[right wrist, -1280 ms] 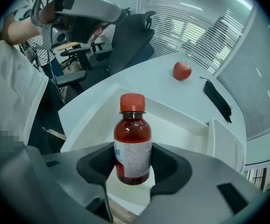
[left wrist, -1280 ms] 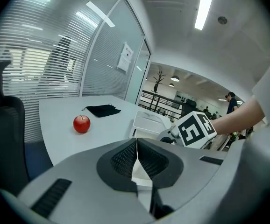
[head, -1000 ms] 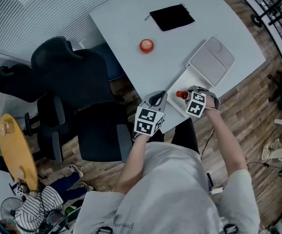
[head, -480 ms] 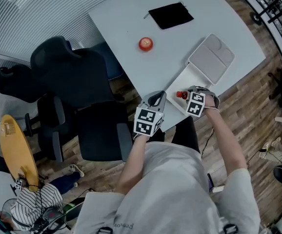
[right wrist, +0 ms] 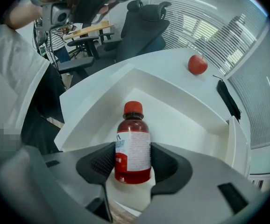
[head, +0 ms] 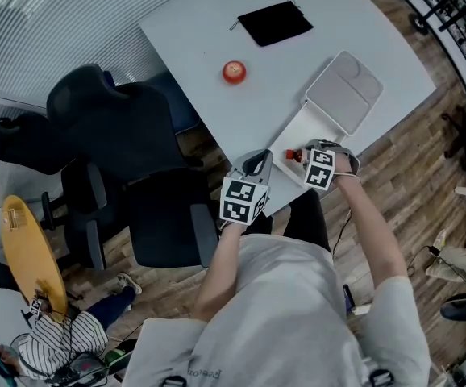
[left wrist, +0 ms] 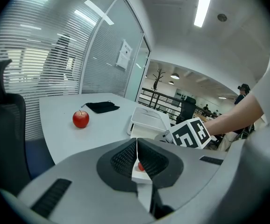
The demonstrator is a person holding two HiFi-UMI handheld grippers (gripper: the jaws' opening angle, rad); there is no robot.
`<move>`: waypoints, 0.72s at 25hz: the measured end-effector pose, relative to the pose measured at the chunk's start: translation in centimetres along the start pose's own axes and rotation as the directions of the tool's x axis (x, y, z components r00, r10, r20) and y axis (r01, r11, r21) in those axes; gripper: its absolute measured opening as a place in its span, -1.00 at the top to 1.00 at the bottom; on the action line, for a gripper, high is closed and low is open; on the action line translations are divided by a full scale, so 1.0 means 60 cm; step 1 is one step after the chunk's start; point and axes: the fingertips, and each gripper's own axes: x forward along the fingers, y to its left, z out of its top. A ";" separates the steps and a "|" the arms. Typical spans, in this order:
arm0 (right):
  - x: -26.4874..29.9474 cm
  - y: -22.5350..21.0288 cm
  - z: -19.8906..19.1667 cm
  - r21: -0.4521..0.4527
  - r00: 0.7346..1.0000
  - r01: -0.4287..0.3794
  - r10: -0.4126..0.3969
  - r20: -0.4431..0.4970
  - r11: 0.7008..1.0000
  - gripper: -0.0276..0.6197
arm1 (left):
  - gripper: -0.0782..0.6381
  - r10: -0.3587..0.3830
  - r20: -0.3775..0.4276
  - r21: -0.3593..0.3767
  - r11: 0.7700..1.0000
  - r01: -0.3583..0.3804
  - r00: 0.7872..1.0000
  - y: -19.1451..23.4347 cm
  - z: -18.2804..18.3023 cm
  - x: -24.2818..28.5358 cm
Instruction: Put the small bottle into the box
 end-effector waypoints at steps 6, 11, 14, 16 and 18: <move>0.000 -0.001 0.001 0.007 1.000 0.002 -0.002 0.007 1.000 0.19 | 0.70 0.003 0.002 0.000 1.000 -0.003 1.000 0.000 -0.003 -0.005; -0.002 0.000 0.009 0.018 0.999 -0.003 0.002 0.033 1.000 0.20 | 0.70 0.002 0.004 0.004 1.000 -0.002 1.000 -0.002 -0.006 -0.010; -0.004 0.005 0.011 0.010 0.999 -0.016 0.016 0.030 1.000 0.20 | 0.70 -0.005 0.005 0.007 1.000 0.005 1.000 -0.005 -0.006 -0.013; -0.005 0.007 0.014 0.028 0.999 -0.024 0.023 0.040 0.999 0.19 | 0.70 -0.010 0.003 0.005 1.000 0.010 1.000 -0.007 -0.010 -0.014; -0.005 0.006 0.013 0.044 0.999 -0.024 0.022 0.045 0.999 0.16 | 0.70 -0.013 0.001 0.001 1.000 0.013 1.000 -0.009 -0.015 -0.014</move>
